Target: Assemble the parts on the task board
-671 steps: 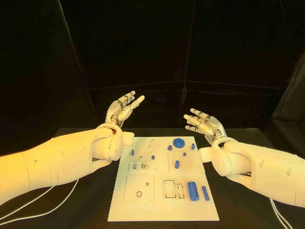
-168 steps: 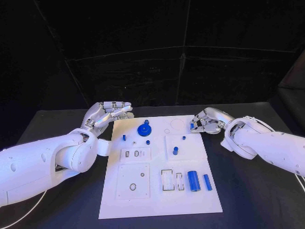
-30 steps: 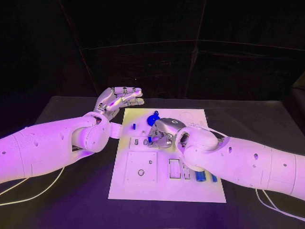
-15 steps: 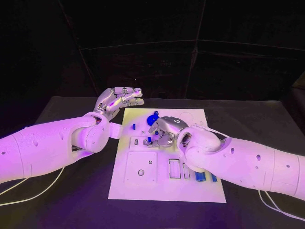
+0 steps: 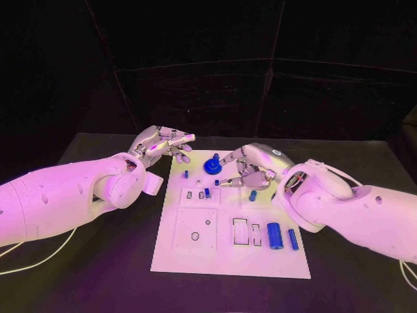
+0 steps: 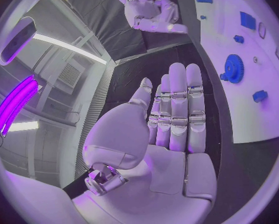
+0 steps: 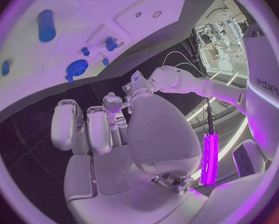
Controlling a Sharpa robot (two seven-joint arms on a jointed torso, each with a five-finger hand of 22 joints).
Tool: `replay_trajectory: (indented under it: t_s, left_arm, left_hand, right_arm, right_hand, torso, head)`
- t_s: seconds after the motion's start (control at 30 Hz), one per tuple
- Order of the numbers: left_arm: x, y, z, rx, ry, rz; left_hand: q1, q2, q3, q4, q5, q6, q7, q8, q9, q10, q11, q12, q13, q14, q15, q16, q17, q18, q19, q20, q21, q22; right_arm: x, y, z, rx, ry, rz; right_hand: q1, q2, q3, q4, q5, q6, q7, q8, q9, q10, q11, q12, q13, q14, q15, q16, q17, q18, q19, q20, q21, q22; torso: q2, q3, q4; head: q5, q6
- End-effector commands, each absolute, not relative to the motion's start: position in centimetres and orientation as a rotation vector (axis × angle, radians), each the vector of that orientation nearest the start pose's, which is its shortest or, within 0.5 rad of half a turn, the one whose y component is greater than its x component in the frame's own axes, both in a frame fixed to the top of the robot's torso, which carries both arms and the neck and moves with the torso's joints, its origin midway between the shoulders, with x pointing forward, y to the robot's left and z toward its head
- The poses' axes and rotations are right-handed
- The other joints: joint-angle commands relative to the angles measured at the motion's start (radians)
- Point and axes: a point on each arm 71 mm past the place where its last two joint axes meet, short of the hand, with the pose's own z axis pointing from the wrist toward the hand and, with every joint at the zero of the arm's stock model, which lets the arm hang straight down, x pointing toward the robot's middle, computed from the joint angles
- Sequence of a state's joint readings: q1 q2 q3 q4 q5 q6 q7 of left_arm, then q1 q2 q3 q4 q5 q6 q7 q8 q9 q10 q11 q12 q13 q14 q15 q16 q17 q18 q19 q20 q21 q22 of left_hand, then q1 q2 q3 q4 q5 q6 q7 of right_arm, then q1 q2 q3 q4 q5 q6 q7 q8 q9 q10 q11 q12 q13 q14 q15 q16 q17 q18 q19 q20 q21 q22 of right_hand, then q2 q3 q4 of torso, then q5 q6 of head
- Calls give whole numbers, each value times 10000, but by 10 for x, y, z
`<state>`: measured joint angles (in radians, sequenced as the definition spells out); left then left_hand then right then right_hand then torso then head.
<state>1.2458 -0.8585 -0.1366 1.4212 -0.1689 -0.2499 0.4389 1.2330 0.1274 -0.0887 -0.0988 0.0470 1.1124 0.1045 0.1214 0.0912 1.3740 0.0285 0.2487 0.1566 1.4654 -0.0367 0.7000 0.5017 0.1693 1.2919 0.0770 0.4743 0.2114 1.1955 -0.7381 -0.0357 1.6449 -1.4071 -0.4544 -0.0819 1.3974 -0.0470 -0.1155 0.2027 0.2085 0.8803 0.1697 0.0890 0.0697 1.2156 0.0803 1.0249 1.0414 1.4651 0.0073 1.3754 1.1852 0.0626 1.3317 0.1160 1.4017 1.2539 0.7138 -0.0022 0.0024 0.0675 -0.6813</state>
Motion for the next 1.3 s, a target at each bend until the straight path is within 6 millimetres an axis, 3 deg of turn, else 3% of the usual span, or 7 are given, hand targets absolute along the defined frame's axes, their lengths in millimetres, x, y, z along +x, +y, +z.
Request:
replay_trajectory:
  t_s: [0.03,0.17,0.23,0.3,0.43,0.63,1.3]
  left_arm:
    - [498,237,-198,-7406,17639,-13050]
    - [498,235,-201,-6263,19702,-11307]
    - [498,233,-202,-5575,20816,-10127]
    - [498,230,-203,-5013,21552,-9163]
    - [501,222,-202,-4079,22357,-7766]
    - [506,207,-203,-2977,23036,-6149]
    - [520,171,-207,-1619,23741,-4256]
  left_hand:
    - [-246,56,-181,144,20,74,-13,8,61,203,-79,248,315,647,-151,3240,3364,94,481,-160,565,325]
    - [-561,26,-555,694,9,68,-180,99,301,176,-150,1234,1465,741,-147,6759,7588,47,976,-383,2131,1433]
    - [-602,40,-696,961,35,-38,-104,207,456,-127,-166,1766,2098,800,-216,7794,9165,-446,1501,-376,4981,4970]
    - [-597,113,-791,1257,110,-160,-98,440,670,-441,-155,2488,2826,893,-211,8250,9884,-622,1637,-412,6330,6622]
    - [-526,270,-957,1859,-16,-405,-207,1145,1234,-1070,-185,4074,4350,999,-217,8588,10470,-783,1648,-415,7769,8429]
    - [-1426,58,-1984,3088,-20,-285,-453,2046,1963,-390,-413,7302,7537,1054,-470,8708,10691,-1024,1909,-533,8779,9898]
    - [-719,180,-2693,3712,-2,-1214,-525,3627,3596,-558,-501,8455,8715,1054,-492,8708,10691,-1107,1901,-579,9246,10594]
  right_arm:
    - [456,-126,-149,-569,15755,10643]
    - [471,-152,-132,668,15830,10801]
    - [479,-166,-127,1376,15745,10909]
    - [484,-174,-124,1742,15571,10988]
    - [490,-183,-121,2080,15244,11033]
    - [493,-187,-119,2247,15106,11043]
    - [498,-192,-120,2412,15246,10796]
  right_hand:
    - [178,65,-137,-58,-99,98,-30,50,3,-177,-34,-356,-411,34,-72,-449,-647,268,-398,-34,-372,-565]
    - [663,305,-216,-262,15,355,-146,211,21,-833,-148,-1895,-1934,-581,-150,-2190,-2836,689,-1702,-158,-1778,-2539]
    - [934,450,-224,-336,-19,455,-162,253,13,-1261,-166,-3073,-2953,-1354,-192,-4319,-5271,1079,-3102,-161,-3444,-4715]
    - [1101,600,-299,-356,-341,538,-202,263,-2,-1026,-199,-3699,-3590,-1344,-195,-5567,-6302,1238,-3402,-177,-4467,-5820]
    - [1158,724,-484,-345,-438,565,-188,229,-15,-819,-195,-4141,-4094,-1070,-217,-6234,-6508,1227,-3100,-194,-4984,-6234]
    - [1169,734,-604,-351,-421,559,-188,203,-18,-755,-198,-4250,-4246,-951,-220,-6470,-6536,1223,-2966,-200,-5173,-6382]
    - [1181,746,-754,-356,-202,562,-192,185,-15,-706,-202,-4299,-4362,-816,-226,-6681,-6515,1220,-2833,-208,-5349,-6515]
  torso:
    - [-144,48,-49]
    - [-221,71,-73]
    - [-270,86,-89]
    - [-303,108,-105]
    - [-348,139,-106]
    - [-379,172,-131]
    - [-362,158,-128]
  head:
    - [19,-75]
    - [58,-144]
    - [85,-185]
    - [100,-196]
    - [144,-255]
    - [161,-256]
    - [185,-323]
